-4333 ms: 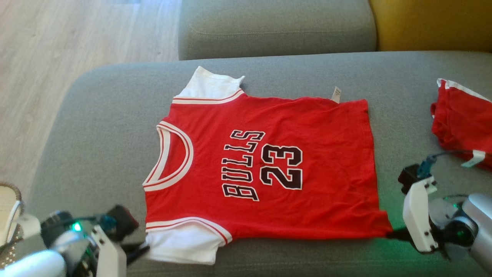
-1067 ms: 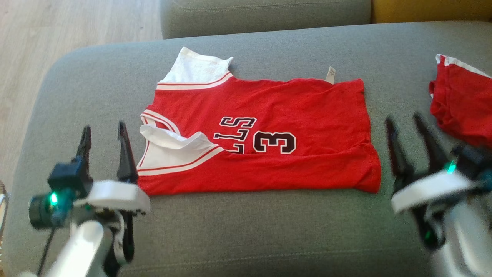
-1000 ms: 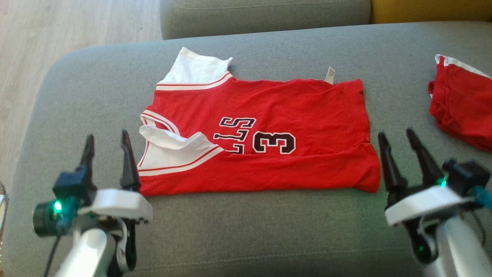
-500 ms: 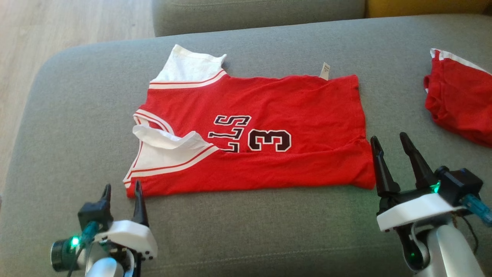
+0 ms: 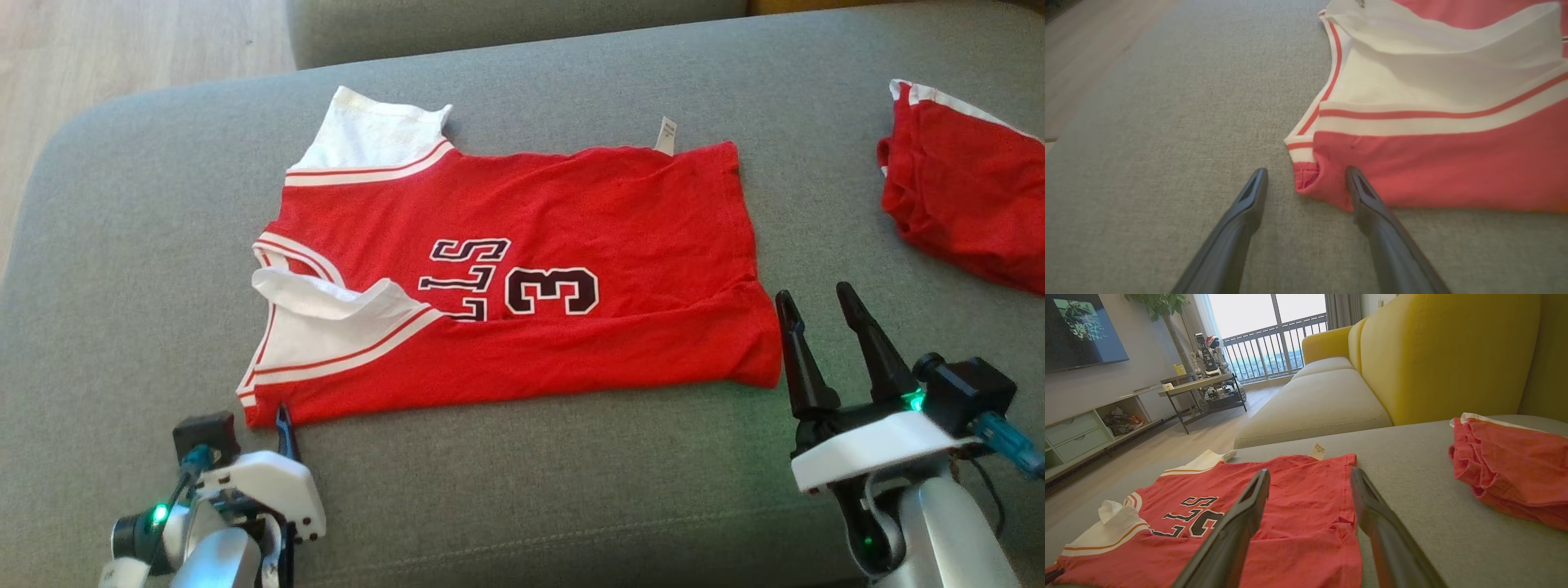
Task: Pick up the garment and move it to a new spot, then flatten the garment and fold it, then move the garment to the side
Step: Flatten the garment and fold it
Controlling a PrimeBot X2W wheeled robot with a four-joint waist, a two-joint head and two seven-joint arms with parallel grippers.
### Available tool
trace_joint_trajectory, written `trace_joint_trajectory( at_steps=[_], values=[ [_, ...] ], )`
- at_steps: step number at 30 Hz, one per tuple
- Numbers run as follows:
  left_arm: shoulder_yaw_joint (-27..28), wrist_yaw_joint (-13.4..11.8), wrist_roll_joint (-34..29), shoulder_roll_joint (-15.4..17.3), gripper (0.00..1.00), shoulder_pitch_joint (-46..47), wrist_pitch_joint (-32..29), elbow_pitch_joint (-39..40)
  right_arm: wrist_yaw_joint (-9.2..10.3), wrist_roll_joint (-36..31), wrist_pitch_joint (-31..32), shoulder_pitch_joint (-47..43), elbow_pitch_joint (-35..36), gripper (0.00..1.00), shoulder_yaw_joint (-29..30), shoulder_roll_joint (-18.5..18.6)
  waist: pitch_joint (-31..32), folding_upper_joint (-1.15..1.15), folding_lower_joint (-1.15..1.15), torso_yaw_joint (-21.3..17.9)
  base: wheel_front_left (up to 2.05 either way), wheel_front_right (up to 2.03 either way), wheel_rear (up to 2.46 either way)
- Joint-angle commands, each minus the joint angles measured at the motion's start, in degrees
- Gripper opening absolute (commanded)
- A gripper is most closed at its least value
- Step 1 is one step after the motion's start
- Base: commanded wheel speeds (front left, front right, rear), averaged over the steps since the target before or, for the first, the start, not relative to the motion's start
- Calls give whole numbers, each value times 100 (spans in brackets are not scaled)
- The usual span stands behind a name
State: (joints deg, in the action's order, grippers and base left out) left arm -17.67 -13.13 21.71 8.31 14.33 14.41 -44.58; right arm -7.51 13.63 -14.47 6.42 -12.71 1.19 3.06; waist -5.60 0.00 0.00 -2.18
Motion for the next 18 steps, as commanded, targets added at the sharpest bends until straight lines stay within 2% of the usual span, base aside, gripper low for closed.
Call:
trace_joint_trajectory(
  at_steps=[1,9,10,11,12,18],
  values=[
    [201,-15,32,66,100,303,-39,-39,2,23,-52,226,168,100,-134,-17,-17,0,0,-16,0,0,0],
    [116,252,144,-38,100,546,-89,-658,2,77,-52,229,-33,100,-20,-18,-54,0,0,-32,0,0,0],
    [88,310,150,-55,43,573,-97,-719,2,74,-52,238,-63,100,-14,-18,-57,0,0,-32,0,0,0],
    [63,369,159,-70,5,598,-105,-776,2,67,-52,248,-89,100,-9,-18,-60,0,0,-33,0,0,0],
    [38,419,162,-78,0,624,-108,-829,2,59,-52,258,-113,100,-3,-18,-61,0,0,-33,0,0,0],
    [28,499,188,-85,0,720,-45,-945,2,26,-51,283,-200,100,52,-18,-47,0,0,-17,0,0,0]
  ],
)
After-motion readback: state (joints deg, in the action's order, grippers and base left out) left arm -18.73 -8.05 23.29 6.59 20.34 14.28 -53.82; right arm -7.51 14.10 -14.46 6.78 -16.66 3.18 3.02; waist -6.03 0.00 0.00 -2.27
